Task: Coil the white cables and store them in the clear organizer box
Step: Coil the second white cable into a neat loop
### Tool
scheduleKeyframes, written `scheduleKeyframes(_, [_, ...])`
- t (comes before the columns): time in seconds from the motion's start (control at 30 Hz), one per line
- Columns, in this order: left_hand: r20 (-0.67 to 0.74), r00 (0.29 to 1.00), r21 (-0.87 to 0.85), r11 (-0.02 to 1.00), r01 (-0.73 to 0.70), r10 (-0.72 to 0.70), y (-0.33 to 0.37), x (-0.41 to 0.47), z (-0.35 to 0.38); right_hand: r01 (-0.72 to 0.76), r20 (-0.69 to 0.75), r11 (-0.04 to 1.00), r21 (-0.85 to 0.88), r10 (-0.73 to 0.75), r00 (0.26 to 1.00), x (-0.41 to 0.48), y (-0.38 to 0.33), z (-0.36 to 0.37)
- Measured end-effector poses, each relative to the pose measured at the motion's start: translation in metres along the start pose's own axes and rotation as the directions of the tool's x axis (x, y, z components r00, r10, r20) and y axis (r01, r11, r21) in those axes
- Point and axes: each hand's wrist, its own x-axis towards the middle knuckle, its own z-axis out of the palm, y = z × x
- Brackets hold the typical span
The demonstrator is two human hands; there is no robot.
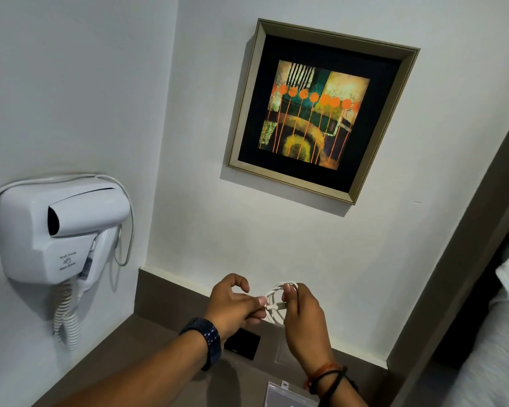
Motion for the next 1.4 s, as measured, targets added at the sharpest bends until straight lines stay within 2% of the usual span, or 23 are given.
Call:
scheduleKeyframes(0.13, [-0.044,0.998,-0.037,0.999,-0.040,0.039,-0.004,0.000,0.002,-0.006,-0.021,1.000,-0.028,0.006,1.000,0.002,0.001,0.002])
scheduleKeyframes(0.23, [-0.021,0.998,0.027,0.998,-0.064,0.064,-0.007,0.000,0.000,-0.038,-0.009,0.999,-0.007,0.038,0.999,0.003,0.004,0.003])
scheduleKeyframes(0.33, [0.027,0.990,0.206,0.968,-0.141,0.138,-0.008,-0.001,-0.001,-0.059,-0.027,0.998,-0.030,0.058,0.998,0.002,0.007,0.005])
scheduleKeyframes(0.4, [0.037,0.982,0.395,0.900,-0.186,0.186,-0.007,-0.001,0.000,-0.055,-0.038,0.996,-0.067,0.052,0.998,0.001,0.008,0.008])
scheduleKeyframes(0.47, [0.024,0.983,0.474,0.864,-0.172,0.182,-0.003,0.001,0.002,-0.039,-0.044,0.993,-0.107,0.034,0.998,0.000,0.009,0.010])
scheduleKeyframes(0.63, [-0.052,0.998,0.183,0.983,0.028,-0.019,0.001,0.005,0.005,-0.006,-0.046,0.994,-0.107,0.001,0.999,0.001,0.008,0.010])
scheduleKeyframes(0.77, [-0.107,0.994,0.032,0.999,0.020,-0.017,-0.006,0.000,0.008,-0.045,-0.039,0.999,0.000,0.045,0.998,0.001,0.007,0.011])
scheduleKeyframes(0.87, [-0.077,0.997,0.035,0.999,-0.023,0.025,-0.010,-0.003,0.010,-0.079,-0.041,0.995,0.061,0.082,0.996,0.001,0.006,0.010])
scheduleKeyframes(1.07, [0.092,0.987,0.221,0.963,-0.151,0.134,-0.016,-0.001,0.004,-0.106,-0.025,0.981,0.164,0.111,0.994,0.002,0.005,0.006])
scheduleKeyframes(1.13, [0.102,0.976,0.315,0.924,-0.217,0.194,-0.017,0.001,0.002,-0.140,0.011,0.966,0.216,0.141,0.990,0.001,0.003,0.006])
scheduleKeyframes(1.23, [0.099,0.931,0.419,0.833,-0.360,0.352,-0.020,0.004,0.002,-0.133,0.000,0.971,0.201,0.135,0.991,0.001,0.003,0.006])
scheduleKeyframes(1.33, [0.006,0.906,0.311,0.861,-0.404,0.423,-0.019,0.005,-0.003,-0.125,-0.057,0.982,0.140,0.134,0.989,0.003,0.009,0.005])
scheduleKeyframes(1.4, [-0.076,0.921,0.182,0.914,-0.363,0.381,-0.016,0.008,-0.008,-0.140,-0.058,0.984,0.110,0.147,0.987,0.004,0.013,0.003])
